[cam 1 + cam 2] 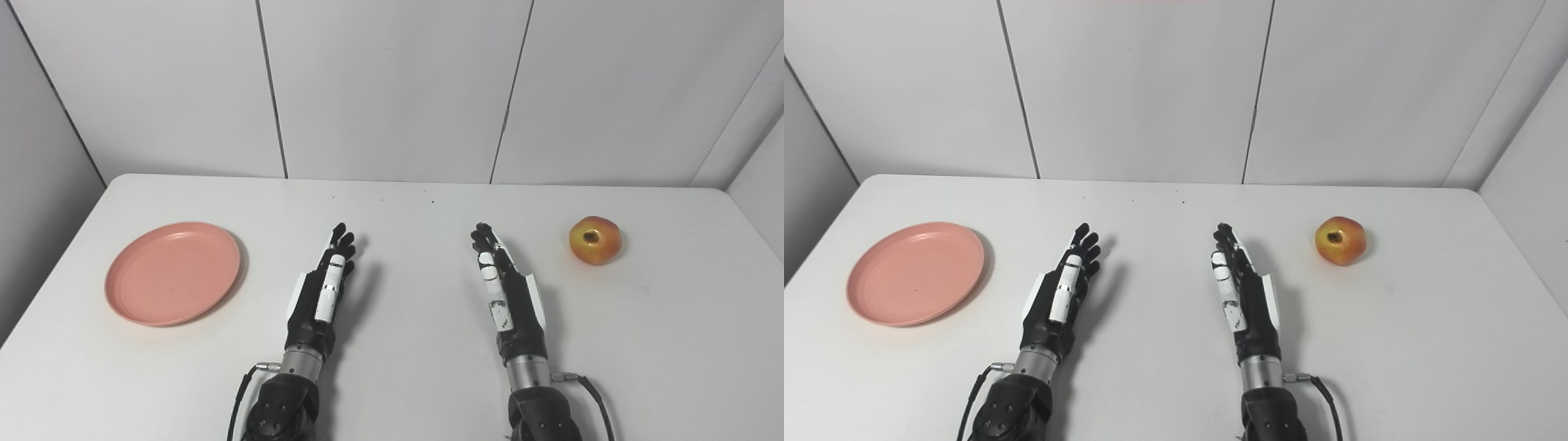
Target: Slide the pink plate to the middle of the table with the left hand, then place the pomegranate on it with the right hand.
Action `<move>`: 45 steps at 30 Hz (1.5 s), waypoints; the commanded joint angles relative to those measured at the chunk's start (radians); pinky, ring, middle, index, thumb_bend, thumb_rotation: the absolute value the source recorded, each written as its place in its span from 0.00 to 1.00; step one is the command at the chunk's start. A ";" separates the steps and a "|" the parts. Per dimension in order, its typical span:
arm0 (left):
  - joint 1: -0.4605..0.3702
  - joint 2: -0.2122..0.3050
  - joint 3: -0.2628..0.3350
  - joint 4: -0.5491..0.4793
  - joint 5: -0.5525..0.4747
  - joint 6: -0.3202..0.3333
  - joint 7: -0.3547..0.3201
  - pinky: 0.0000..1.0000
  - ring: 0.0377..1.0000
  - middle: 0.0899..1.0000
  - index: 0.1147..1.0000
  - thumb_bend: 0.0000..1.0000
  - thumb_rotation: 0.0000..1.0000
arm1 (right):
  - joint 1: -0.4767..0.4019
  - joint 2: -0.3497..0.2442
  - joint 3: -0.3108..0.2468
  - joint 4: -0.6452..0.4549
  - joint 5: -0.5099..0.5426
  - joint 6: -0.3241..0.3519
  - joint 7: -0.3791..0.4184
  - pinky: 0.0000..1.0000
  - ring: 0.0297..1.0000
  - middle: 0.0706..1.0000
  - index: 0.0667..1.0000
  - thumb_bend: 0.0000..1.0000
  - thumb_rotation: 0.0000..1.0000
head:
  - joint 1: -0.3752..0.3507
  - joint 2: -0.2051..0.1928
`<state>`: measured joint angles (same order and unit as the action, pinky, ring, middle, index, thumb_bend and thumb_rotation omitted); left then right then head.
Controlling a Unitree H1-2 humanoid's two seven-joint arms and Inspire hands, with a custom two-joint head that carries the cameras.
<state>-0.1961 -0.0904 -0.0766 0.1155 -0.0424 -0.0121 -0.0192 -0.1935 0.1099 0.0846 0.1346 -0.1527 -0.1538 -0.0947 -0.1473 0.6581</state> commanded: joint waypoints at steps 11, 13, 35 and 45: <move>-0.019 -0.003 -0.001 -0.023 -0.001 -0.012 -0.009 0.98 0.98 0.98 0.97 0.29 1.00 | 0.004 0.008 0.004 -0.002 -0.004 -0.001 -0.006 0.94 0.91 0.89 0.89 0.58 1.00 | 0.001 0.000; -0.019 -0.003 -0.001 -0.022 -0.001 -0.014 -0.008 0.98 0.98 0.98 0.97 0.29 1.00 | 0.003 0.008 0.004 0.001 -0.004 -0.007 -0.007 0.93 0.91 0.88 0.89 0.58 1.00 | 0.001 0.000; -0.019 -0.007 0.000 -0.022 0.000 -0.011 -0.003 0.98 0.97 0.97 0.96 0.31 1.00 | 0.004 0.008 0.001 0.005 -0.004 -0.007 -0.008 0.92 0.90 0.88 0.89 0.59 1.00 | 0.031 -0.008; -0.017 -0.049 -0.032 0.032 0.057 -0.036 0.033 0.98 0.97 0.97 0.95 0.33 0.97 | 0.017 -0.047 -0.024 0.026 0.049 -0.049 0.024 0.95 0.91 0.89 0.90 0.60 1.00 | 0.262 -0.075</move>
<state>-0.1966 -0.1175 -0.0945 0.1376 -0.0015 -0.0240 0.0051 -0.1930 0.0891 0.0743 0.1379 -0.1136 -0.1607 -0.0828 0.1135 0.5829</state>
